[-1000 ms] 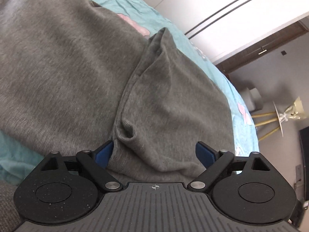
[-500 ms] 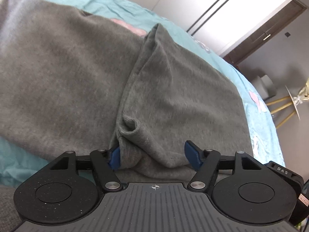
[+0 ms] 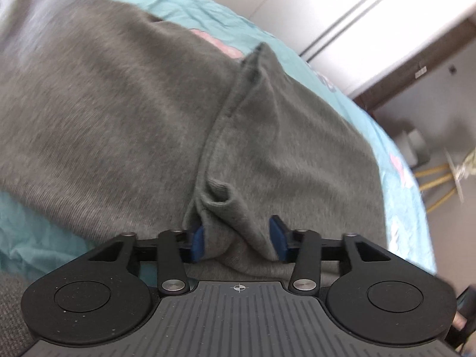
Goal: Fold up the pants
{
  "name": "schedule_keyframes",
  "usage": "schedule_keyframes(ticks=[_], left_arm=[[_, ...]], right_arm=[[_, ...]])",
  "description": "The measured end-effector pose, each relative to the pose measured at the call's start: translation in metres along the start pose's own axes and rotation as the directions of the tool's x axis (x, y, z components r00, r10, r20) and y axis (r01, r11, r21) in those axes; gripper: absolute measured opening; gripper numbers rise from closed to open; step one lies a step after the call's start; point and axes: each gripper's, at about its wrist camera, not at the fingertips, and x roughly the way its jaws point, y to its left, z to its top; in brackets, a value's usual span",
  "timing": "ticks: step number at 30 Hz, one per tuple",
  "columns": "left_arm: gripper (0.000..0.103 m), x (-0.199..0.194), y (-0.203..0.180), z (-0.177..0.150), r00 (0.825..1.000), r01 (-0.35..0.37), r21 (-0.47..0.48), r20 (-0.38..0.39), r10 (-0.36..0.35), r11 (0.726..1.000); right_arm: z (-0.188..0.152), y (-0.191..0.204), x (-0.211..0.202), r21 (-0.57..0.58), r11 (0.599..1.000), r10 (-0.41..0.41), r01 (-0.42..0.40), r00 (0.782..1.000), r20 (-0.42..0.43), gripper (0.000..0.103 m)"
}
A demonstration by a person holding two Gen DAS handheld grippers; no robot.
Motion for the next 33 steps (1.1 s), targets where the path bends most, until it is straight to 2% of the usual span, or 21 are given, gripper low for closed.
schedule_keyframes(ticks=[3, 4, 6, 7, 9, 12, 15, 16, 17, 19, 21, 23, 25, 27, 30, 32, 33], left_arm=[[0.039, 0.0, 0.007, 0.002, 1.0, 0.019, -0.051, -0.009, -0.02, 0.999], [0.033, 0.001, 0.008, 0.002, 1.0, 0.019, -0.051, -0.007, -0.02, 0.999], [0.031, 0.001, 0.006, 0.002, 1.0, 0.012, -0.037, -0.003, -0.012, 0.999], [0.026, 0.001, 0.004, 0.001, 1.0, 0.01, -0.027, -0.005, -0.01, 1.0], [0.023, 0.003, 0.001, 0.001, 1.0, 0.027, -0.003, -0.01, -0.027, 1.0], [0.02, 0.001, -0.003, -0.001, 0.996, 0.082, 0.027, -0.023, -0.081, 0.996], [0.021, 0.0, -0.007, -0.005, 0.99, 0.127, 0.069, -0.073, -0.121, 0.99], [0.022, 0.002, -0.008, -0.006, 0.993, 0.088, 0.08, -0.082, -0.082, 0.993], [0.022, 0.006, -0.008, -0.005, 0.996, 0.043, 0.082, -0.083, -0.036, 0.996], [0.025, 0.014, -0.005, -0.001, 0.994, 0.024, 0.058, -0.104, -0.018, 0.998], [0.025, 0.014, -0.002, 0.001, 0.994, 0.037, 0.035, -0.107, -0.033, 0.999], [0.026, 0.012, 0.0, 0.001, 0.992, 0.051, 0.036, -0.115, -0.047, 0.998], [0.026, 0.011, 0.001, 0.001, 0.993, 0.05, 0.041, -0.113, -0.046, 0.998], [0.027, 0.007, -0.002, -0.001, 0.995, 0.03, 0.055, -0.1, -0.025, 0.998], [0.03, -0.006, -0.009, -0.006, 0.999, -0.034, 0.098, -0.039, 0.038, 0.995], [0.034, -0.018, -0.014, -0.008, 0.992, -0.123, 0.131, 0.054, 0.117, 0.984], [0.038, -0.025, -0.016, -0.008, 0.981, -0.173, 0.144, 0.108, 0.159, 0.974]], right_arm=[[0.001, -0.005, -0.004, 0.035, 0.999, 0.015, -0.015, 1.0, -0.007, 0.017], [0.002, -0.005, -0.005, 0.036, 0.999, 0.015, -0.014, 1.0, -0.009, 0.016], [0.001, -0.003, -0.006, 0.024, 1.0, 0.007, -0.007, 1.0, 0.0, 0.014], [0.0, -0.002, -0.006, 0.014, 1.0, 0.004, -0.004, 1.0, 0.007, 0.014], [0.0, 0.003, -0.011, -0.014, 1.0, -0.001, 0.002, 1.0, 0.02, 0.012], [0.004, 0.009, -0.026, -0.044, 0.999, 0.009, -0.006, 0.998, 0.064, 0.011], [0.012, 0.014, -0.049, -0.085, 0.996, 0.002, 0.011, 0.988, 0.155, 0.01], [0.015, 0.012, -0.052, -0.083, 0.996, -0.019, 0.032, 0.988, 0.154, 0.01], [0.018, 0.009, -0.046, -0.066, 0.996, -0.054, 0.062, 0.992, 0.112, 0.011], [0.02, 0.003, -0.025, -0.047, 0.991, -0.124, 0.123, 0.992, -0.011, 0.013], [0.019, 0.01, -0.024, -0.084, 0.988, -0.13, 0.129, 0.992, 0.002, 0.016], [0.019, 0.015, -0.029, -0.101, 0.99, -0.098, 0.099, 0.995, 0.018, 0.019], [0.021, 0.008, -0.031, -0.049, 0.997, -0.065, 0.066, 0.998, 0.024, 0.023], [0.023, -0.003, -0.031, 0.02, 0.996, -0.088, 0.088, 0.996, -0.01, 0.03], [0.022, 0.004, -0.041, 0.018, 0.995, -0.1, 0.102, 0.992, -0.072, 0.034], [0.017, 0.017, -0.058, -0.088, 0.993, -0.09, 0.084, 0.994, -0.066, 0.048], [0.015, 0.026, -0.068, -0.162, 0.983, -0.096, 0.086, 0.994, -0.055, 0.053]])
